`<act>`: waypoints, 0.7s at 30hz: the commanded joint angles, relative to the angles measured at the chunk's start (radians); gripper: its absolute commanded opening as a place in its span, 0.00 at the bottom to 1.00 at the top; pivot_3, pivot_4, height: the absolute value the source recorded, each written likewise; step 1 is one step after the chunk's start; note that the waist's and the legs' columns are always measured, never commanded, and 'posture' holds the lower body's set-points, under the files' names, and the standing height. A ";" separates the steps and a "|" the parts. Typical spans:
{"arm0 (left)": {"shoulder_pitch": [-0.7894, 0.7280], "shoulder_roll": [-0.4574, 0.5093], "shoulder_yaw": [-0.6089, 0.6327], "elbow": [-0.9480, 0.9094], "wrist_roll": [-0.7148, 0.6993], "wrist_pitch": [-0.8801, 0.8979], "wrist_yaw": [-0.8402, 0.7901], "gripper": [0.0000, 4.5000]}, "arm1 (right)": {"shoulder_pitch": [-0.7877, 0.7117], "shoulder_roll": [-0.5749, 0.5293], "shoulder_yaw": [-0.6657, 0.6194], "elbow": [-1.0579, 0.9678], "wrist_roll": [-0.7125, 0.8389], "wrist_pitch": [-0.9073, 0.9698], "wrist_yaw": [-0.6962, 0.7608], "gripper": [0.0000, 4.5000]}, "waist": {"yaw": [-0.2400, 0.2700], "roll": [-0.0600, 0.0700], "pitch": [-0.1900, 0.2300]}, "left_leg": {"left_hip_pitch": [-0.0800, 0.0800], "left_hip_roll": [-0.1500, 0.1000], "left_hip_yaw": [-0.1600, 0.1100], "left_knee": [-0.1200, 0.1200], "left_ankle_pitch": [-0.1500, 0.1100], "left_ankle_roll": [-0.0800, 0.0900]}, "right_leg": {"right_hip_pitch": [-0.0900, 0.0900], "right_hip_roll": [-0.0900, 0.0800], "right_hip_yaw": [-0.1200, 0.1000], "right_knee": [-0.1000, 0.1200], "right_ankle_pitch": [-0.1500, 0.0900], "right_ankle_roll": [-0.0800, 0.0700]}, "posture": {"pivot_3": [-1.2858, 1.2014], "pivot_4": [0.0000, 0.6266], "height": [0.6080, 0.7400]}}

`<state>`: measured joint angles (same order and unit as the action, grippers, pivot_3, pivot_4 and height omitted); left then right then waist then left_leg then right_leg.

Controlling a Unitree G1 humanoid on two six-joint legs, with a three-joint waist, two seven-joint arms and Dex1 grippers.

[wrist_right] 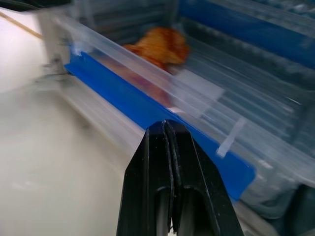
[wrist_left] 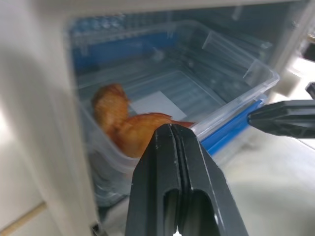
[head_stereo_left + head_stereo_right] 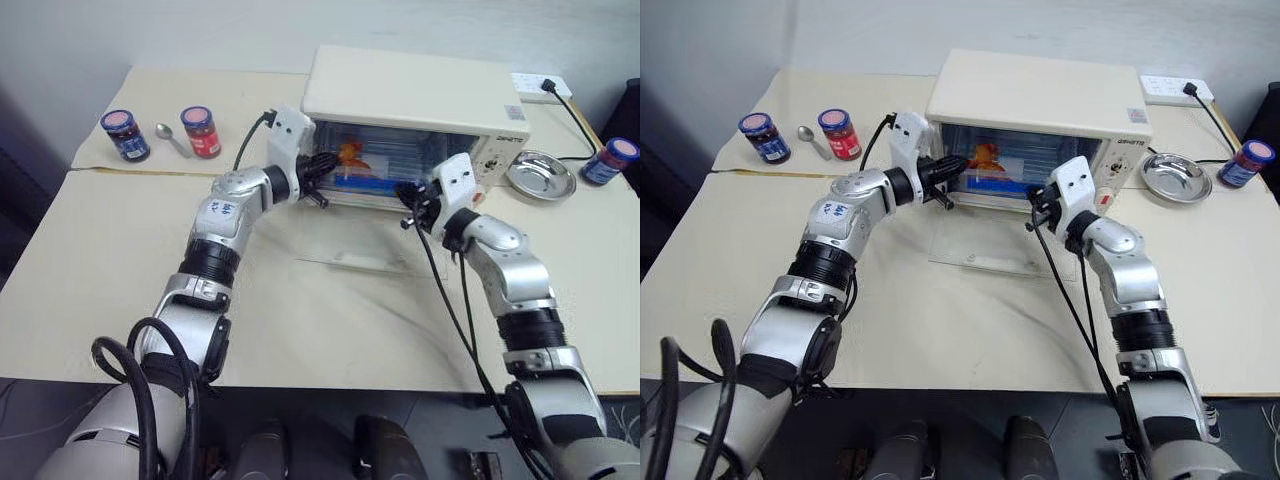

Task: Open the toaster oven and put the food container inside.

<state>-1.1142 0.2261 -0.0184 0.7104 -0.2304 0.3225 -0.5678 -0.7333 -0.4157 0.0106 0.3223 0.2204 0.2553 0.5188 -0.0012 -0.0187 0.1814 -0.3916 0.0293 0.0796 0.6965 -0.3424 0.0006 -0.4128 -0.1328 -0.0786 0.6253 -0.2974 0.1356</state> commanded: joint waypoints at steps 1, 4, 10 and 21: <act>0.034 0.023 0.024 -0.161 -0.065 0.069 -0.093 0.00 | 0.023 -0.013 -0.042 -0.105 0.043 0.008 0.042 0.01 | -0.004 0.000 0.000 | 0.000 0.000 0.000 0.000 0.000 0.000 | 0.000 0.000 0.000 0.000 0.000 0.000 | 0.52 0.24 1.00; 0.147 0.119 0.047 -0.440 -0.173 0.246 -0.200 0.00 | 0.141 -0.072 -0.083 -0.323 0.139 0.132 0.110 0.01 | -0.010 0.002 0.001 | 0.000 0.001 -0.001 0.000 0.000 0.000 | 0.000 0.000 0.000 0.000 0.000 0.000 | 0.52 0.24 1.00; 0.275 0.361 0.199 -0.782 -0.417 0.543 -0.303 0.08 | 0.458 -0.218 -0.290 -0.775 0.463 0.454 0.150 0.00 | -0.007 0.003 0.002 | 0.000 0.002 -0.002 0.001 0.000 -0.001 | 0.000 0.000 0.001 0.001 0.000 0.000 | 0.52 0.24 1.00; 0.359 0.610 0.278 -0.948 -0.612 0.677 -0.440 0.80 | 0.808 -0.134 -0.271 -0.926 0.388 0.492 -0.085 0.00 | 0.004 0.003 0.002 | 0.005 0.001 -0.001 0.002 -0.001 0.000 | 0.005 0.001 0.003 0.001 0.000 -0.001 | 0.52 0.24 1.00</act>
<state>-0.7499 0.8230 0.2523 -0.1979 -0.8195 1.0082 -0.9992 0.0831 -0.5648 -0.2841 -0.6121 0.6513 0.7834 0.4804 0.0033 -0.0158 0.1832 -0.3866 0.0307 0.0788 0.6982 -0.3429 0.0001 -0.4079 -0.1319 -0.0755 0.6263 -0.2979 0.1347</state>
